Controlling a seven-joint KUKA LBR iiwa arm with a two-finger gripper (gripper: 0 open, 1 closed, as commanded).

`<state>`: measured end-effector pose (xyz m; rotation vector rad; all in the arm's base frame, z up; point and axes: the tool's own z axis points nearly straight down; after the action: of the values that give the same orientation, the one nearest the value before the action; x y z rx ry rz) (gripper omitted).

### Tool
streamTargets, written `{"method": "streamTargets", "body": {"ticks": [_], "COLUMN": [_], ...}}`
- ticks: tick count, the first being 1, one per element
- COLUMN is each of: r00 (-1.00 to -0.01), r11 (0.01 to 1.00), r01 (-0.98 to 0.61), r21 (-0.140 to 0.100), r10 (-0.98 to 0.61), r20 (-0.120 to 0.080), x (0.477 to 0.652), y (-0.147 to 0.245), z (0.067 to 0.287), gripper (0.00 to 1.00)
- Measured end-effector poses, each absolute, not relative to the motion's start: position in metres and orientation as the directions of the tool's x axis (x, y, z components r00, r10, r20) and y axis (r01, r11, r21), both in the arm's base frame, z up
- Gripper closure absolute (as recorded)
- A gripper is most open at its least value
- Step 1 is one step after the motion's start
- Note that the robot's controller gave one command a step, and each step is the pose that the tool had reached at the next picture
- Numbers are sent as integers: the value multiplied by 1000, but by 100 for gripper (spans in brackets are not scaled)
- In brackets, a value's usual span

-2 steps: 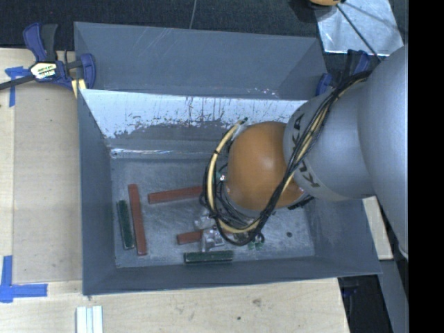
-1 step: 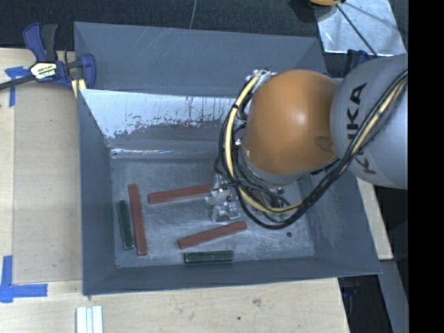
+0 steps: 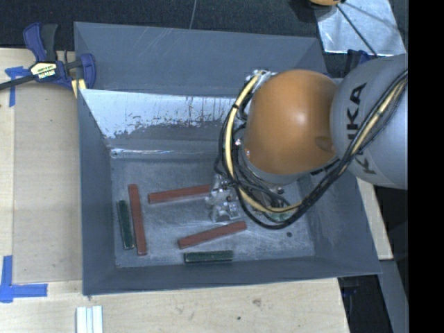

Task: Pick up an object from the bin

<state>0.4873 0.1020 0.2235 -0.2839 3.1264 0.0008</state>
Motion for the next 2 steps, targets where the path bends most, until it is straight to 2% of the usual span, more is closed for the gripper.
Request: {"method": "streamTargets", "body": {"ticks": [1, 2], "r00": [-981, -981], "r11": [981, 981], "r01": [-192, -194], "r21": [0, 0], "r10": [-192, -194], "r20": [-11, 0], "x": [494, 493], "y": [98, 96], "z": [184, 91], "gripper": [100, 0]}}
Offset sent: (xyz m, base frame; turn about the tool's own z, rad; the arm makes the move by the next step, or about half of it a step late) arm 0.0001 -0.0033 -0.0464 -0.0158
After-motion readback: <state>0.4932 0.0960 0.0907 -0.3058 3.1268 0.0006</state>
